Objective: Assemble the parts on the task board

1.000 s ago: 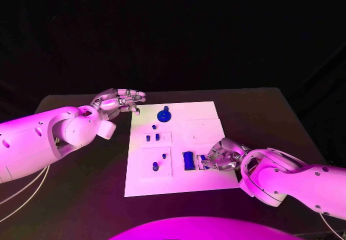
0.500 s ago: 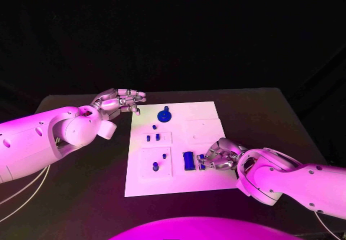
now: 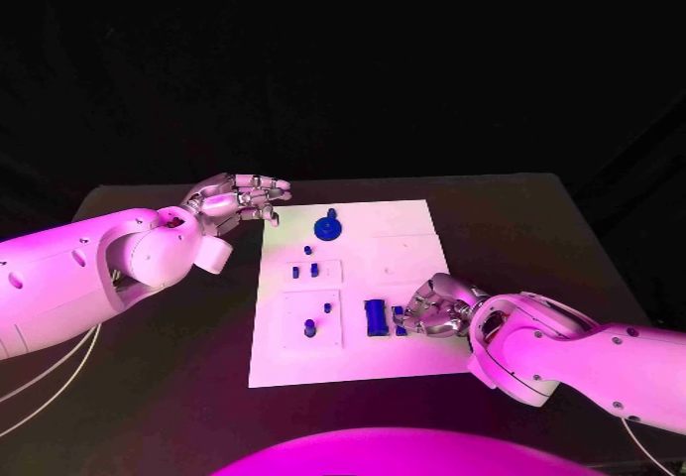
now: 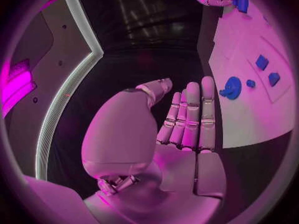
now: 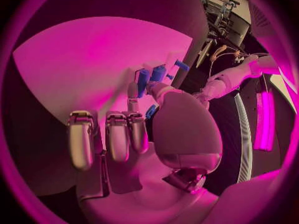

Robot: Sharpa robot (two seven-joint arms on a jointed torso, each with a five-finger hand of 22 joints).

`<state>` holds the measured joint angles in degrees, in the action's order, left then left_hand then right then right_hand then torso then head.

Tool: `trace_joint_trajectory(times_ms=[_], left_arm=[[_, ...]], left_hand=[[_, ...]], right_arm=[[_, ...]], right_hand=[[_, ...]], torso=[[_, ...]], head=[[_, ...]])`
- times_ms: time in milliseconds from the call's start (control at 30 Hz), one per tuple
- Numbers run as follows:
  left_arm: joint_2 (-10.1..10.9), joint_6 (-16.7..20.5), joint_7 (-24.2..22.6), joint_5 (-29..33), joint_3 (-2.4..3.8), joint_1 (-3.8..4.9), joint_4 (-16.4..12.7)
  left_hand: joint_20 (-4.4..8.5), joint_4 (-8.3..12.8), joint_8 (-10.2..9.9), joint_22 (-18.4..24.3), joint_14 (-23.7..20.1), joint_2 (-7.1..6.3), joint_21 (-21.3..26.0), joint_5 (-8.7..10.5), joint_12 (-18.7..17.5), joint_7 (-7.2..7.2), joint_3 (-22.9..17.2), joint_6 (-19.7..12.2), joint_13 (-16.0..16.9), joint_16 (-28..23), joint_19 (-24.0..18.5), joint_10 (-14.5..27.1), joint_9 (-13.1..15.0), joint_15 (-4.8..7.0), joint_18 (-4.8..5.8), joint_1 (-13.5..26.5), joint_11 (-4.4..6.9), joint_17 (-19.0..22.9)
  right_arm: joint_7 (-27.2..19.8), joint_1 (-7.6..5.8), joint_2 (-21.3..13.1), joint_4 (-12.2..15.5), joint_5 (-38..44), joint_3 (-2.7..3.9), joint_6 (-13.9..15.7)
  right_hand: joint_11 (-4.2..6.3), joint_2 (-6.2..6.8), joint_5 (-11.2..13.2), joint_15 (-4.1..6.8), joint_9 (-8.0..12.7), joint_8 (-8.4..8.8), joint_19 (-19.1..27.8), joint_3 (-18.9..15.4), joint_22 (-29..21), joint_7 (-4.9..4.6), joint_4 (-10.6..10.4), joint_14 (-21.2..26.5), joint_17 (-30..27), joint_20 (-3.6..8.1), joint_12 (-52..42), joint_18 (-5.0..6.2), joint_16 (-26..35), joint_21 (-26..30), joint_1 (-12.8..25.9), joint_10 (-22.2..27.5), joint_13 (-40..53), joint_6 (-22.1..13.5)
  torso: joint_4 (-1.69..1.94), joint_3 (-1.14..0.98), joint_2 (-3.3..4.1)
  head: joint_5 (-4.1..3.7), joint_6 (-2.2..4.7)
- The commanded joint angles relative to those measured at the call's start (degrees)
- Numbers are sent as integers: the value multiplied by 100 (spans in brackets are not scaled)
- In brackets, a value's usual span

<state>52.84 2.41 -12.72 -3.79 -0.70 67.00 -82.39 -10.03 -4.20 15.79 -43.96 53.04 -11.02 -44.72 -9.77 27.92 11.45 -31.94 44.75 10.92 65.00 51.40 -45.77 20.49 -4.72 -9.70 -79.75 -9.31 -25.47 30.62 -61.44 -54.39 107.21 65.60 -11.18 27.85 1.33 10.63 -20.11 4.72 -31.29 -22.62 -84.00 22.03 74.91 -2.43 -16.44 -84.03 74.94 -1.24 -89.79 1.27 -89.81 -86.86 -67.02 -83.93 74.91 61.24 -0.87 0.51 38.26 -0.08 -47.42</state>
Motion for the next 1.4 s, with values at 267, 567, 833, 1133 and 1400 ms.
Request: trace_joint_trajectory(times_ms=[267,567,833,1133,1400], left_arm=[[2,-94,-19,25,4,1,-16],[4,-89,-19,25,4,1,-15],[7,-85,-20,25,4,1,-15],[15,-78,-15,25,4,1,-15],[18,-79,-13,24,4,1,-14]], left_hand=[[-7,-19,30,12,-2,9,35,-13,38,130,2,-47,-14,10,56,35,0,-22,-83,14,1,9],[-7,-21,31,14,-3,9,37,-13,41,131,3,-50,-16,10,57,39,-1,-23,-83,16,1,10],[-7,-21,31,14,-3,9,37,-13,41,131,3,-50,-16,10,57,39,-1,-23,-83,16,1,10],[-7,-21,31,14,-3,9,37,-13,41,131,3,-50,-16,10,57,39,-1,-23,-83,16,1,10],[-8,-27,34,16,-3,15,42,-14,46,132,1,-53,-19,11,59,43,-1,-24,-83,19,0,11]], right_arm=[[7,11,-2,-17,177,-7,-175],[-10,11,-1,-23,212,-7,-171],[-24,11,-12,-24,210,-7,-176],[-149,11,-101,4,203,-7,-321],[-238,12,-180,25,204,-8,-431]], right_hand=[[7,48,85,32,-1,12,-562,-73,1426,-41,11,-597,1506,33,-21,-68,-19,28,67,-607,1509,-37],[-5,105,782,20,-25,26,-556,-750,1415,-49,-32,-597,1506,22,-21,-59,-19,85,647,-607,1509,-40],[2,-13,902,26,-43,23,-557,-1072,1418,-42,-33,-597,1506,26,-21,-60,-19,78,688,-607,1509,-42],[-2,-81,1000,25,-51,40,-555,-1225,1414,-47,-4,-597,1506,27,-21,-57,-19,98,232,-607,1509,-71],[-8,-83,1187,19,-49,52,-557,-1374,1418,-54,-9,-597,1506,22,-21,-60,-19,81,-23,-607,1509,-69]], torso=[[-5,-2,-1],[-2,-3,-2],[-2,-3,0],[-3,-3,-1],[-4,-8,-2]], head=[[12,3],[13,4],[13,1],[28,-13],[37,-16]])
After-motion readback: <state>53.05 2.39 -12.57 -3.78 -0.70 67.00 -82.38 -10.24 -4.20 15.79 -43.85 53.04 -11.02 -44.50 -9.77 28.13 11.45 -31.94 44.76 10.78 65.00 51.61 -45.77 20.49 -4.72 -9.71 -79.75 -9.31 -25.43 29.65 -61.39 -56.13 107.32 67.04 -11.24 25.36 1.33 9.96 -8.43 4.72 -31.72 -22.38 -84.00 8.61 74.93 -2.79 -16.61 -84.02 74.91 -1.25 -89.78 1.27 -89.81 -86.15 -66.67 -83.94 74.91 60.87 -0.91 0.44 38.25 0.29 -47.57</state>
